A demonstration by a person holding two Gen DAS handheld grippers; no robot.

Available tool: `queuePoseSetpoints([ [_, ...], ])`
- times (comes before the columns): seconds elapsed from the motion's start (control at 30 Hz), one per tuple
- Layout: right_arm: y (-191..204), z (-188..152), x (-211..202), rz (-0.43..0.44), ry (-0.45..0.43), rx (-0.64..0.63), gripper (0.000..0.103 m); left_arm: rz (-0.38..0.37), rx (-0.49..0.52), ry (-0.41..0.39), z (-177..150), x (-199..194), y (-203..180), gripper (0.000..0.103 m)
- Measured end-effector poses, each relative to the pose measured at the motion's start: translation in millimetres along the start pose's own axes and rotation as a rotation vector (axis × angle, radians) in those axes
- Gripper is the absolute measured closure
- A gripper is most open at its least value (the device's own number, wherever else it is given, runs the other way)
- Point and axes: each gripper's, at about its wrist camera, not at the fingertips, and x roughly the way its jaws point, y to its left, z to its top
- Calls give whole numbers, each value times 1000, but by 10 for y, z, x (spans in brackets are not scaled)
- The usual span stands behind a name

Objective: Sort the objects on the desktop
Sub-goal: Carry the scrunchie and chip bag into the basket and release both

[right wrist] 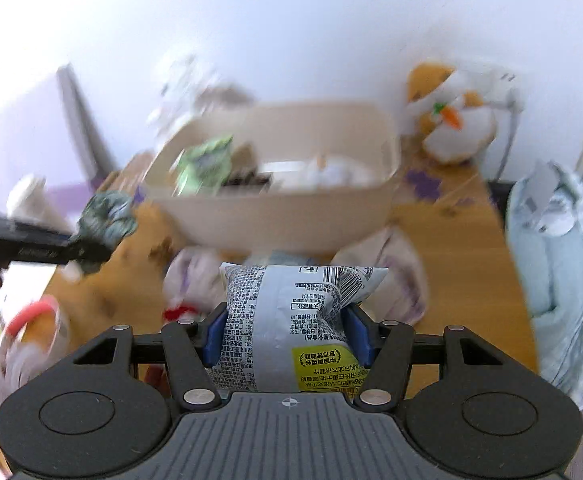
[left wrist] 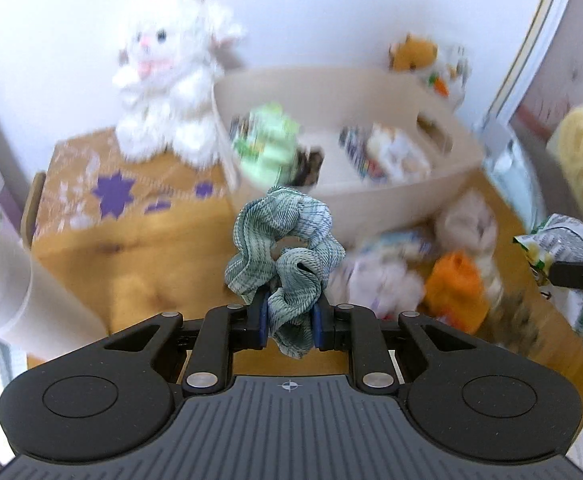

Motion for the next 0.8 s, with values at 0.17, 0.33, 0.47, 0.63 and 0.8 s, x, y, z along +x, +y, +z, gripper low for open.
queuePoseSetpoints([
  [0.17, -200, 256, 5, -14, -58, 31, 46, 1, 35, -69, 322, -68, -104, 83],
  [0.33, -423, 491, 59, -13, -97, 89, 46, 10, -13, -105, 608, 13, -81, 83],
  [0.47, -459, 718, 144, -20, -126, 49, 46, 62, -12, -115, 789, 152, -75, 83],
  [0.63, -425, 1023, 353, 30, -150, 94, 46, 88, -45, -116, 992, 308, -113, 83],
  [0.8, -427, 1232, 771, 39, -84, 189, 45, 70, -49, -59, 1102, 588, -273, 83],
])
